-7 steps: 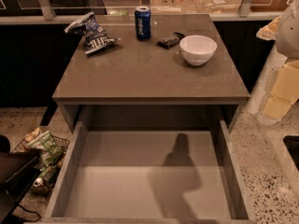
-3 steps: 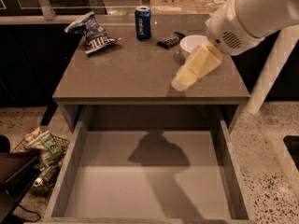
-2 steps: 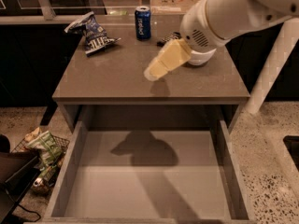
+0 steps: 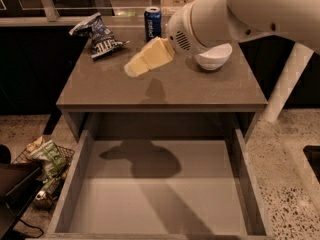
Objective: Place blue chip bag into top drawer
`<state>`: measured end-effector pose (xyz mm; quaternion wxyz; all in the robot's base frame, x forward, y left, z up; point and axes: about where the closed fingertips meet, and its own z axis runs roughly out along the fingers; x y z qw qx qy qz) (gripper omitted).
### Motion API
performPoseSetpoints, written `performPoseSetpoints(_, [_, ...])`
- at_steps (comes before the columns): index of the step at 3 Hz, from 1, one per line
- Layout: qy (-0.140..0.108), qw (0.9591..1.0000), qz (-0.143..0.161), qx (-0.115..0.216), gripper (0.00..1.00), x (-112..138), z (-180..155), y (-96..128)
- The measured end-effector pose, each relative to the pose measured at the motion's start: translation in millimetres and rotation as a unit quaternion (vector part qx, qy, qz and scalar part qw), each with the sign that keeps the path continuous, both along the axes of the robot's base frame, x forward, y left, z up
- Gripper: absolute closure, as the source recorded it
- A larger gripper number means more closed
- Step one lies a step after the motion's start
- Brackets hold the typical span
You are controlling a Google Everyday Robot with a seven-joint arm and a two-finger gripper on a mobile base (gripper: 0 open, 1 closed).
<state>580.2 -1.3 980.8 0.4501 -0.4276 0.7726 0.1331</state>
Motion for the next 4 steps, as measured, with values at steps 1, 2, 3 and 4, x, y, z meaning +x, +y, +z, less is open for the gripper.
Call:
performPoseSetpoints(1, [-0.004,1.0000,0.007,-0.002,0.00,-1.7,1.5,3.1])
performPoseSetpoints(2, [-0.009,0.9999,-0.009,0.000,0.00,-2.6,5.5,0.3])
performPoseSetpoints(3, [-0.015,0.9991,-0.038,0.008,0.00,21.2,-14.4,13.9])
performPoseSetpoints(4, [-0.019,0.9972,-0.064,0.035,0.00,59.4,-57.5,44.7])
